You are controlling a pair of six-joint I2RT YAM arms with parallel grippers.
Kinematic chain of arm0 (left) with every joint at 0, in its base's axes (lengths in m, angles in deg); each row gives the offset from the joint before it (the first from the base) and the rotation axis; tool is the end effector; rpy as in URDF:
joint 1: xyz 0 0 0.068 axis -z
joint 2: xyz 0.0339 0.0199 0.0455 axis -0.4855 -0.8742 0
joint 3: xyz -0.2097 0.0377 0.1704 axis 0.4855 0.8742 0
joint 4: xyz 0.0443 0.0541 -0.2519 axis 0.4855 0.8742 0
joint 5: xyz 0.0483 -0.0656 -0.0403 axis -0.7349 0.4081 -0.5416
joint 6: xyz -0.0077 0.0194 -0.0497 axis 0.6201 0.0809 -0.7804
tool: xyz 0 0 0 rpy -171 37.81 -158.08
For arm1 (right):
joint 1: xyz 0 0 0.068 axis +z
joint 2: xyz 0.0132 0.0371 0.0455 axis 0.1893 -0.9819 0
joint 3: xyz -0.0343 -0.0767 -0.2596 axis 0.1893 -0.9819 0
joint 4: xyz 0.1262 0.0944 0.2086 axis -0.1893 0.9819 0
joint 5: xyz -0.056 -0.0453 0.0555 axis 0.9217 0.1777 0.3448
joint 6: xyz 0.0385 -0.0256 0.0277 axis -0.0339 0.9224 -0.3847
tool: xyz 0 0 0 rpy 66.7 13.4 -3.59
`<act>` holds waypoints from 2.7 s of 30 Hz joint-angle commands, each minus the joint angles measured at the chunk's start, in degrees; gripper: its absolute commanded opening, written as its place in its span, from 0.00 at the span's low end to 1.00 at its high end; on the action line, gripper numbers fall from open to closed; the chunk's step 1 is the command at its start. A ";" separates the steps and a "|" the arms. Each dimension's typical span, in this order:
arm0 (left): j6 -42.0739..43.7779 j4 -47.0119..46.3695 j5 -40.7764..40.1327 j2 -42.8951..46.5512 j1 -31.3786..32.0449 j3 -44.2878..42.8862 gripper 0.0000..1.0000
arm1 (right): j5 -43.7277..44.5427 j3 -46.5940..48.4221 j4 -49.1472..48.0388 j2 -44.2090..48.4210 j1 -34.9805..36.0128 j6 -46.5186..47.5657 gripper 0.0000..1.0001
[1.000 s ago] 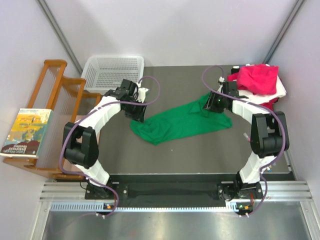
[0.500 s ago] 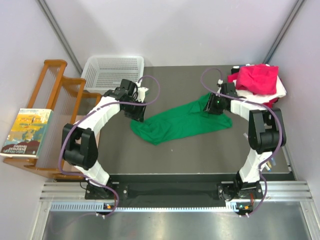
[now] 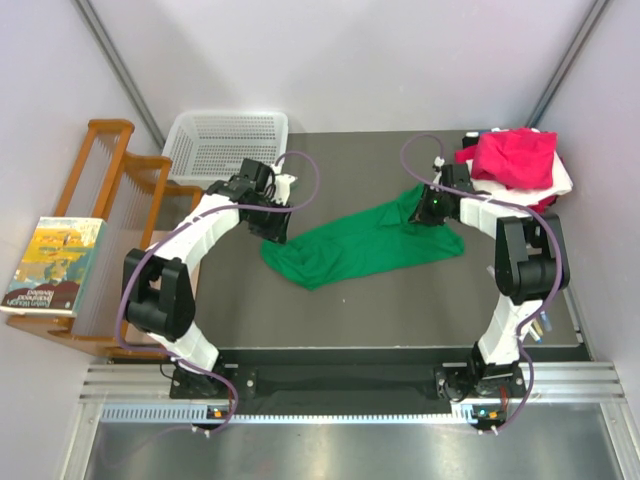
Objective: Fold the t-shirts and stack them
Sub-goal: Flatten the tshirt out
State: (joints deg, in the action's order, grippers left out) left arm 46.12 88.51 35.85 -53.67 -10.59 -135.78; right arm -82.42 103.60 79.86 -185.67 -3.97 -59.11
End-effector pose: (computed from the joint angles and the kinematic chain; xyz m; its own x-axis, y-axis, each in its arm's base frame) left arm 0.3171 -0.1150 0.2574 -0.8130 0.3557 -0.4610 0.4781 0.8597 -0.1796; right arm 0.3826 0.0569 0.1705 -0.8318 0.2702 -0.4848 0.0310 0.8947 0.4456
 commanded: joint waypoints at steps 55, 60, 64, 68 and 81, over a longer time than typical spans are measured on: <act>3.61 5.95 8.92 15.65 -6.86 -13.21 0.55 | -5.09 9.44 3.74 39.92 -4.92 -4.61 0.00; 3.62 5.32 6.20 15.76 -6.86 -10.38 0.62 | -8.23 6.46 9.08 42.46 -4.92 -5.31 0.00; 3.79 6.12 6.02 14.17 -6.77 -10.74 0.63 | -7.12 2.32 18.46 49.82 -3.87 -4.79 0.00; 3.53 5.15 5.32 12.95 -6.86 -11.78 0.63 | -4.05 -2.24 31.48 57.57 -0.20 -6.19 0.00; 1.95 3.83 5.31 8.81 -6.77 -14.87 0.63 | 11.43 -15.09 51.30 67.36 3.61 -10.33 0.60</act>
State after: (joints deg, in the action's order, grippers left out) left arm 48.52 94.85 40.41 -44.93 -17.32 -147.32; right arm -78.88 86.98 128.38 -114.35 -0.78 -69.86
